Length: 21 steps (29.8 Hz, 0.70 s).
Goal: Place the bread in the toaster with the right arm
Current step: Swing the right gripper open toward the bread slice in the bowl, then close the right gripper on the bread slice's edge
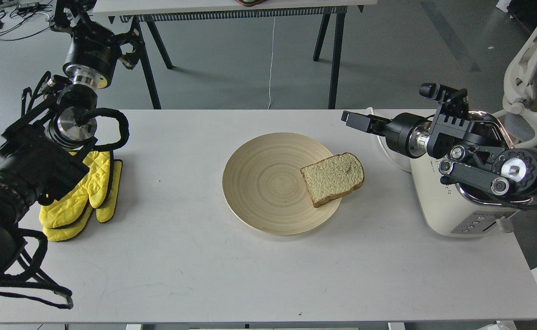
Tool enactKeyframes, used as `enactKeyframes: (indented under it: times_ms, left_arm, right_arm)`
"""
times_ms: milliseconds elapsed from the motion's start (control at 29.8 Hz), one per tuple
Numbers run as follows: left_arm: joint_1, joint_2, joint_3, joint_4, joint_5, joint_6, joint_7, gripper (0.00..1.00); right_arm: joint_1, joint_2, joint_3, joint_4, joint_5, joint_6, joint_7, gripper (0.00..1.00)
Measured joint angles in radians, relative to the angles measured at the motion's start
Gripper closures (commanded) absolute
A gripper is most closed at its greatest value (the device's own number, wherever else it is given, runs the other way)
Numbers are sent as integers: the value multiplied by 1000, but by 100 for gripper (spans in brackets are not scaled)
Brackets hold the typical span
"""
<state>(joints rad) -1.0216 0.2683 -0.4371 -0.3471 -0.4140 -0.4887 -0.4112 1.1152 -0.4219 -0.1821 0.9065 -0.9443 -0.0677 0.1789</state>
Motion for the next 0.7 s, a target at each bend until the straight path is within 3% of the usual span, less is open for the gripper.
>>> enactKeyframes:
  times_ms: [201, 436, 704]
  left_arm:
    - [0, 0, 0, 0, 0, 0, 0, 0]
    - [0, 0, 1, 0, 0, 0, 0, 0]
    - [-1, 2, 2, 0, 0, 0, 2, 0]
  right_arm:
    - [-64, 113, -3, -89, 0, -22, -20, 7]
    - [-81, 139, -5, -106, 1, -37, -126, 10]
    - [-105, 138, -8, -121, 1, -41, -142, 15]
